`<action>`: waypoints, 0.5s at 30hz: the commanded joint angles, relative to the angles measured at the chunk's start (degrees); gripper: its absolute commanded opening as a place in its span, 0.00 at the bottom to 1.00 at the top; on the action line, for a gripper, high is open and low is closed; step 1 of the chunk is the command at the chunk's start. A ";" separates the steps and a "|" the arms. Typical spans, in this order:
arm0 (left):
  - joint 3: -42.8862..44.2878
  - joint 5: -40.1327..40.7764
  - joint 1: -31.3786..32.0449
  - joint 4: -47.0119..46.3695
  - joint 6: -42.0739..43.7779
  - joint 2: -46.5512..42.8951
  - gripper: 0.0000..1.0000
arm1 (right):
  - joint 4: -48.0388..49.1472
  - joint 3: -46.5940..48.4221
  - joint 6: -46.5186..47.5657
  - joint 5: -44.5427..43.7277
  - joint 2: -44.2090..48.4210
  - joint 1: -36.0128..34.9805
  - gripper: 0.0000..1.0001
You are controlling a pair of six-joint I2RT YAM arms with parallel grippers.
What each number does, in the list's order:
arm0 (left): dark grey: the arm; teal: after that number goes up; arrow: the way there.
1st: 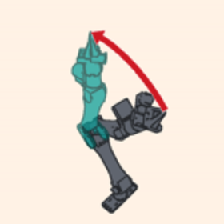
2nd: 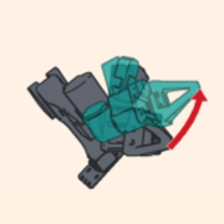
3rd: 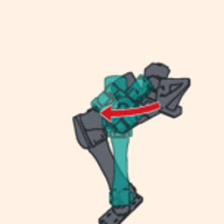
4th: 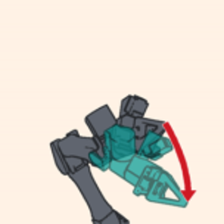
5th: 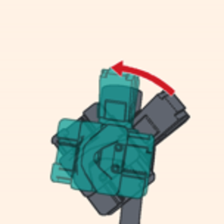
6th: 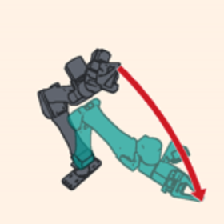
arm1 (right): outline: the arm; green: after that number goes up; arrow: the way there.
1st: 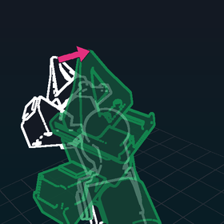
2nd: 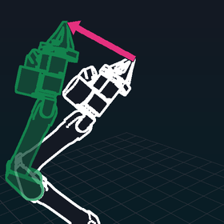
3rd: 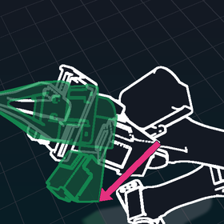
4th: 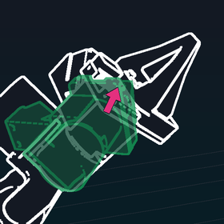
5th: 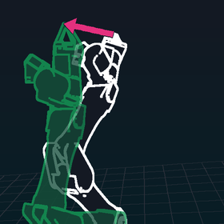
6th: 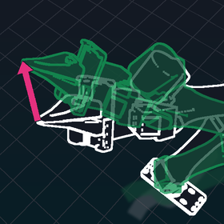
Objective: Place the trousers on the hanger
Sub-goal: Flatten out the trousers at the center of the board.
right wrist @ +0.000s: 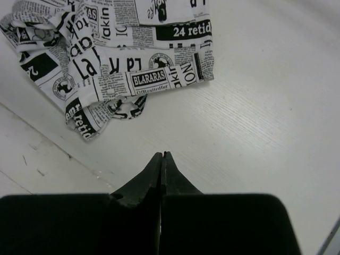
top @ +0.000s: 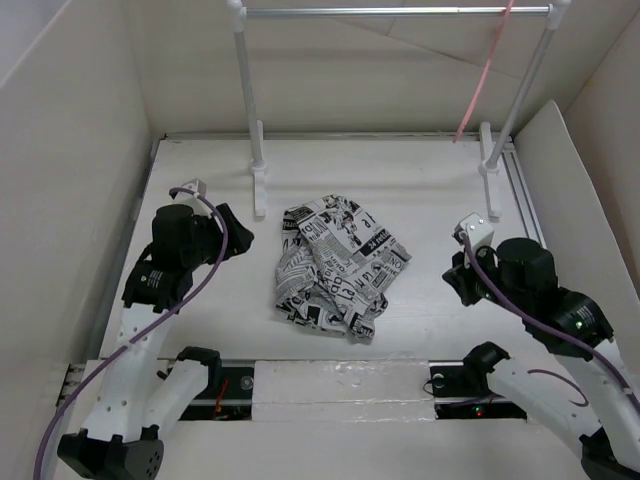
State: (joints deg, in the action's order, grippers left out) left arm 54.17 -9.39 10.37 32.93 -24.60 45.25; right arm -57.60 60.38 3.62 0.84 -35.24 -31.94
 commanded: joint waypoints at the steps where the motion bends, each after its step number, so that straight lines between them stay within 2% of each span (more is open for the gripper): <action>1: 0.41 -2.63 -0.18 -1.02 1.04 1.24 0.64 | 2.76 -2.80 0.07 1.62 -1.14 -0.40 0.00; 2: -0.81 -4.13 -0.18 -1.46 1.83 1.59 0.42 | 3.28 -3.51 -0.01 1.36 -1.49 -0.40 0.00; 4: -3.97 -6.69 -0.18 -3.82 3.34 2.99 0.21 | 5.21 -5.26 -0.01 0.74 -2.98 -0.40 0.00; 5: -4.94 -8.09 0.35 -4.10 3.16 4.30 0.04 | 5.92 -5.62 0.07 0.74 -3.60 -0.40 0.00; 6: -4.69 -9.49 0.35 -4.45 3.50 8.14 0.01 | 7.23 -5.80 0.07 0.83 -5.26 -0.40 0.01; 7: -1.82 -6.72 2.27 -6.97 3.85 11.49 0.00 | 8.46 -5.89 0.16 1.09 -7.19 0.21 0.13; 8: 0.73 -1.48 4.72 -7.00 3.86 11.52 0.00 | 8.47 -5.80 0.25 1.18 -7.21 0.22 0.13; 9: 3.37 3.88 7.44 -7.70 3.68 14.74 0.01 | 9.69 -5.71 0.34 1.35 -8.16 0.22 0.27; 10: 6.88 8.20 9.99 -7.18 2.55 17.04 0.03 | 10.23 -5.62 0.51 2.14 -10.61 0.91 0.35; 11: 12.92 15.55 14.72 -6.74 1.50 19.15 0.17 | 11.01 -5.97 1.47 2.93 -11.94 1.96 0.43; 12: 14.72 17.80 16.68 -6.39 0.44 22.82 0.27 | 13.11 -6.50 2.00 3.81 -13.26 2.58 0.55; 14: 14.57 20.20 19.67 -4.63 -5.96 24.96 0.41 | 16.19 -8.16 3.23 6.09 -17.13 5.22 0.62; 15: 11.95 20.29 20.38 -4.54 -8.86 23.93 0.43 | 17.95 -10.61 3.33 6.88 -18.44 6.44 0.65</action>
State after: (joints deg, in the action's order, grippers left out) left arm 66.17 2.59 28.36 27.46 -26.35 70.76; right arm -47.29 53.25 5.19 4.56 -50.89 -28.10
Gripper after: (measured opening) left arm 0.411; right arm 0.637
